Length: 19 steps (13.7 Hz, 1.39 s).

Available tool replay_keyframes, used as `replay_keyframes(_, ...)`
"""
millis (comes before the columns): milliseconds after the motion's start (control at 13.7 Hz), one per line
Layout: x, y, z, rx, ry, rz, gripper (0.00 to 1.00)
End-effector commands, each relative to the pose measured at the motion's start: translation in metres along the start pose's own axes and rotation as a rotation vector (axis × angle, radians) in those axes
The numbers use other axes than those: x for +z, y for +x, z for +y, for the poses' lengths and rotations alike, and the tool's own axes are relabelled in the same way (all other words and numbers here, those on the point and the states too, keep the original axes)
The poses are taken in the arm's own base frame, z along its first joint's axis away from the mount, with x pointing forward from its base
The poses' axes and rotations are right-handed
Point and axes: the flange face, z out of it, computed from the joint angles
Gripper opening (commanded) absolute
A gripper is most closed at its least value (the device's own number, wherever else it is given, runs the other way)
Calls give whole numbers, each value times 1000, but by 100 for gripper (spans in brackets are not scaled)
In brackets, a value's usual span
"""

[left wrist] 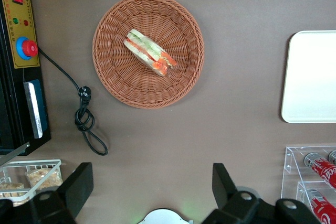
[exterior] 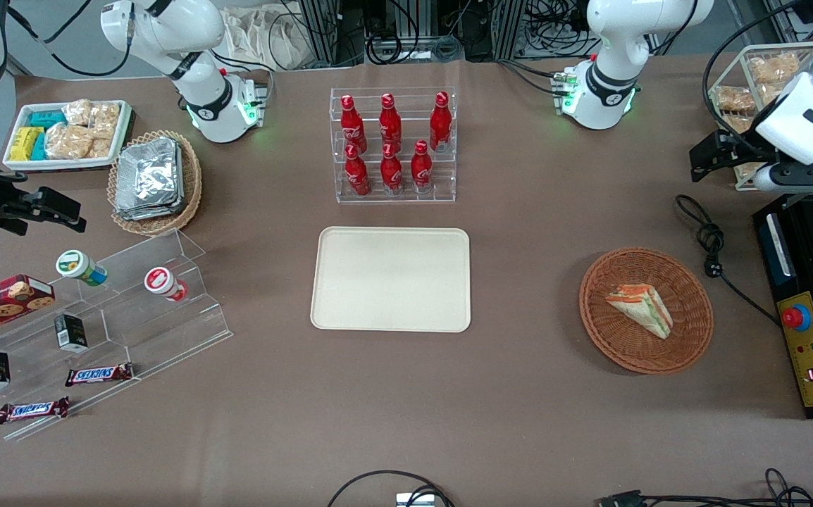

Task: Place sandwich from basket to tray
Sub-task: 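Move the left gripper down over the wrapped sandwich in the wicker basket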

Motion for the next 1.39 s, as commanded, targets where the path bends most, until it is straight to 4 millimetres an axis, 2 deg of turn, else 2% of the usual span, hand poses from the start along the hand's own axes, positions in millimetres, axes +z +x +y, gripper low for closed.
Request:
replay_keyframes(0, -1, -5, 4, 17, 20, 13, 100)
replay_keyframes(219, 1, -1, 5, 16, 17, 25, 100)
replay_keyframes(438, 40, 11, 3, 3, 17, 18, 100)
replay_keyframes(510, 63, 22, 0, -50, 9, 20, 97)
replay_keyframes(583, 104, 39, -9, -218, 1, 30, 97)
replay_keyframes(656, 129, 50, -8, -303, -6, 34, 97)
replay_keyframes(948, 208, 82, -12, -588, 11, -19, 98)
replay_keyframes(1167, 255, 95, -14, -652, 51, -25, 98)
replay_keyframes(1312, 295, 95, -22, -648, 88, -1, 97)
